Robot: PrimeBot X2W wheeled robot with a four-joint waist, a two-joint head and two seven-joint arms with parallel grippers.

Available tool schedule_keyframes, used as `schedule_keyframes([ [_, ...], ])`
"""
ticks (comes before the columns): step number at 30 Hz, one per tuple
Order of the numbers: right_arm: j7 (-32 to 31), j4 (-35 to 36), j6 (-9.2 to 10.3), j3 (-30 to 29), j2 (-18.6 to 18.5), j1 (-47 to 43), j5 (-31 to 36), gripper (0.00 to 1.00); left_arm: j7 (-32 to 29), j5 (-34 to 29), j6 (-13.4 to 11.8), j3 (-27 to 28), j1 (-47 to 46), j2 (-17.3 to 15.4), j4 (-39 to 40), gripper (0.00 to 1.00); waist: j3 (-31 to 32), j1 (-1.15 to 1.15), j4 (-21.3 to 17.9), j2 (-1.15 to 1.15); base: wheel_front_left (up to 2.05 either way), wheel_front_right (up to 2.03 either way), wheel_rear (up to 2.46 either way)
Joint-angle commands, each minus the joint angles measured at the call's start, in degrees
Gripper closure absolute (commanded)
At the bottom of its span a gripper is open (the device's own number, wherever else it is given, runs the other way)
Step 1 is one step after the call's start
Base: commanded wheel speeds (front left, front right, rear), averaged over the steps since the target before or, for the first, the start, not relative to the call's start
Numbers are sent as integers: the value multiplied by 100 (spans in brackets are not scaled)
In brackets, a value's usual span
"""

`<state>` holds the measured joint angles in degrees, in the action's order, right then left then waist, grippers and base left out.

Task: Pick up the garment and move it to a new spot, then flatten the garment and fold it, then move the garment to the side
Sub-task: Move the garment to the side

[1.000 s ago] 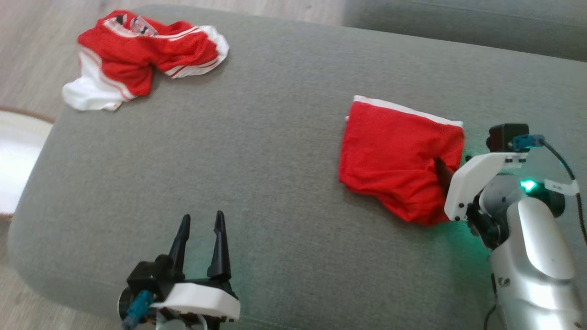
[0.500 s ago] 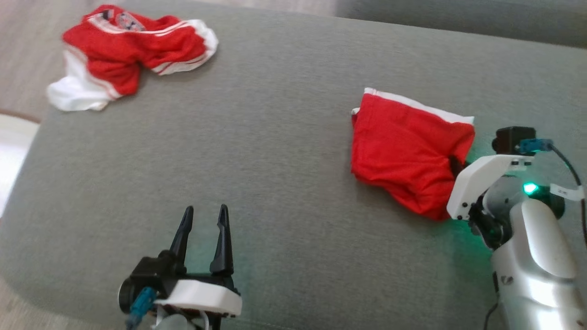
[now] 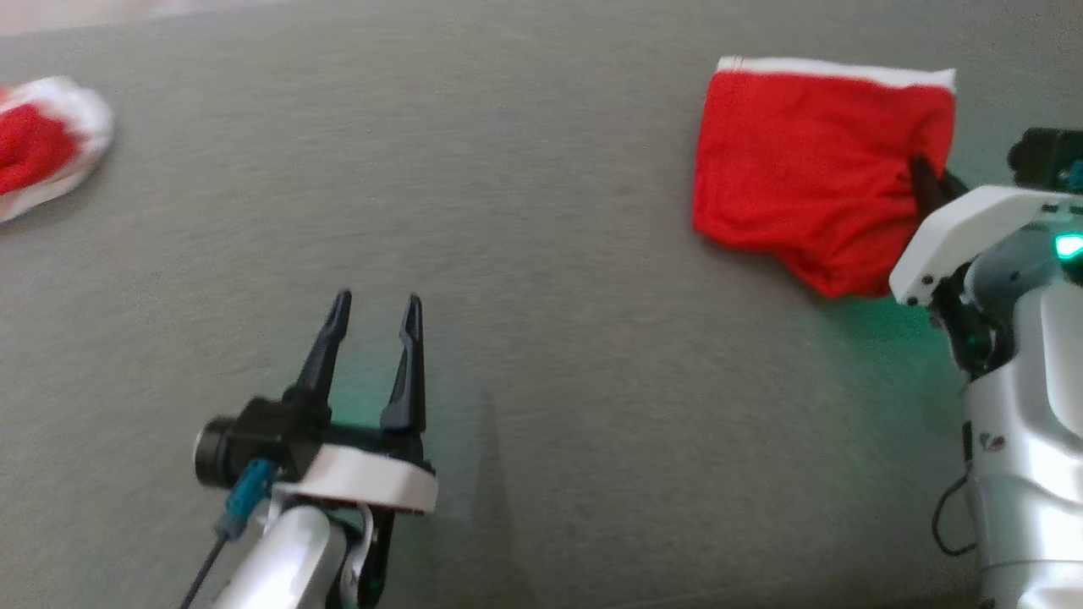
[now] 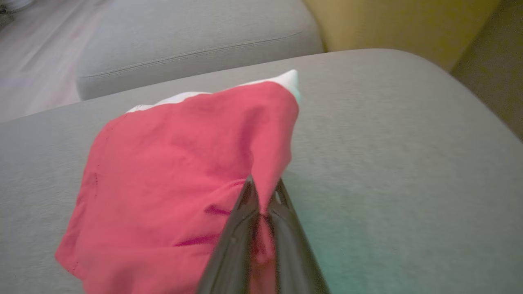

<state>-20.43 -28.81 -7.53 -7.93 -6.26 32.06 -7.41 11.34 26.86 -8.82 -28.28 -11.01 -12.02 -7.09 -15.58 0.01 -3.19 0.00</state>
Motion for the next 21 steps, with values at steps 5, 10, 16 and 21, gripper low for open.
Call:
schedule_keyframes([
  [5, 303, 154, 4, -16, 70, 402, -68, 100, -282, -203, -63, 71, -370, -261, 460, 0, -733, -1, -1283, 0, 0, 0, 0],
  [10, 474, -12, 4, -60, 134, 550, -47, 100, -424, -262, -98, 37, -420, -354, 646, 0, -858, -1, -1346, 0, 0, 0, 0],
  [16, 477, -276, 4, -243, -134, 905, 198, 100, -463, -286, -133, -2, -473, -351, 813, 0, -929, -1, -991, 0, 0, 0, 0],
  [21, 234, -576, 4, -502, -706, 1253, 543, 100, -424, -297, -183, -8, -490, -325, 936, 0, -1014, -1, -548, 0, 0, 0, 0],
])
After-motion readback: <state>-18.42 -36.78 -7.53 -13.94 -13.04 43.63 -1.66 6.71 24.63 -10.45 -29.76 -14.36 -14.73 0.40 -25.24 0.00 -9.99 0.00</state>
